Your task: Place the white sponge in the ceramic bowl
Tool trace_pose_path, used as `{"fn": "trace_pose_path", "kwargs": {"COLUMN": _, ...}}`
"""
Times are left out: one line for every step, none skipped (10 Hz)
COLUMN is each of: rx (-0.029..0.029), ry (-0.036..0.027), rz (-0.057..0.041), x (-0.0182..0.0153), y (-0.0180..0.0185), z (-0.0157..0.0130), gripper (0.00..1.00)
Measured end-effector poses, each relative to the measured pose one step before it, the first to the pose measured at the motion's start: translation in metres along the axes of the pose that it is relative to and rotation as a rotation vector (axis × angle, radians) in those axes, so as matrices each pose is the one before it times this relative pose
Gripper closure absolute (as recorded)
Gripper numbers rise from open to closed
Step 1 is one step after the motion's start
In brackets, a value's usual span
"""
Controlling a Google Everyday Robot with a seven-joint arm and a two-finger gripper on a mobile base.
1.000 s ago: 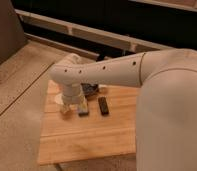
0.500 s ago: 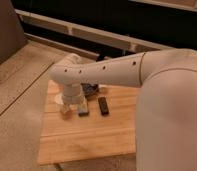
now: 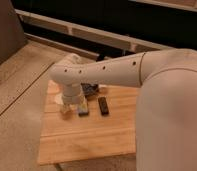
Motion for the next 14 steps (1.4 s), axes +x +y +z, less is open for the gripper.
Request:
{"fn": "trace_pose_path", "kwargs": {"rx": 0.00613, "ry": -0.00766, "rz": -0.00725, "x": -0.00082, "y": -0.00041, "z": 0.00001, "gripper": 0.35}}
{"fn": "trace_pose_path", "kwargs": {"rx": 0.0162, "ry": -0.01458, "rz": -0.01498, "x": -0.00156, "y": -0.00139, "z": -0.00034, "gripper": 0.35}}
{"fn": "trace_pose_path", "kwargs": {"rx": 0.0252, "ry": -0.01415, "rz": -0.02282, "x": -0.00061, "y": -0.00017, "z": -0.00004, "gripper": 0.35}}
{"fn": "trace_pose_path", "kwargs": {"rx": 0.03674, "ry": -0.01985, "rz": -0.03736, "x": -0.00039, "y": 0.00102, "z": -0.00027, "gripper": 0.35}}
{"fn": "trace_pose_path", "kwargs": {"rx": 0.03457, "ry": -0.02325, "rz": -0.04295, "x": -0.0005, "y": 0.00327, "z": -0.00102, "gripper": 0.35}}
{"fn": "trace_pose_path", "kwargs": {"rx": 0.0323, "ry": -0.03463, "rz": -0.04612, "x": -0.00196, "y": 0.00423, "z": -0.00277, "gripper": 0.35}}
{"fn": "trace_pose_path", "kwargs": {"rx": 0.02355, "ry": -0.05744, "rz": -0.03368, "x": -0.00498, "y": 0.00537, "z": -0.0055, "gripper": 0.35}}
{"fn": "trace_pose_path", "kwargs": {"rx": 0.00785, "ry": -0.05968, "rz": -0.00501, "x": -0.00675, "y": 0.0035, "z": -0.00568, "gripper": 0.35}}
{"fn": "trace_pose_path", "kwargs": {"rx": -0.00091, "ry": -0.04242, "rz": 0.01169, "x": -0.00549, "y": 0.00122, "z": -0.00386, "gripper": 0.35}}
{"fn": "trace_pose_path", "kwargs": {"rx": -0.01846, "ry": -0.08574, "rz": 0.06908, "x": -0.01292, "y": -0.00487, "z": -0.00885, "gripper": 0.35}}
{"fn": "trace_pose_path", "kwargs": {"rx": -0.01517, "ry": -0.03294, "rz": 0.03993, "x": -0.00608, "y": -0.0045, "z": -0.00342, "gripper": 0.35}}
{"fn": "trace_pose_path", "kwargs": {"rx": -0.02867, "ry": -0.03292, "rz": 0.06157, "x": -0.00631, "y": -0.00615, "z": -0.00353, "gripper": 0.35}}
{"fn": "trace_pose_path", "kwargs": {"rx": -0.02434, "ry": -0.02311, "rz": 0.05095, "x": -0.0051, "y": -0.00581, "z": -0.0027, "gripper": 0.35}}
{"fn": "trace_pose_path", "kwargs": {"rx": -0.00822, "ry": -0.00588, "rz": 0.01164, "x": -0.00116, "y": -0.00022, "z": -0.00091, "gripper": 0.35}}
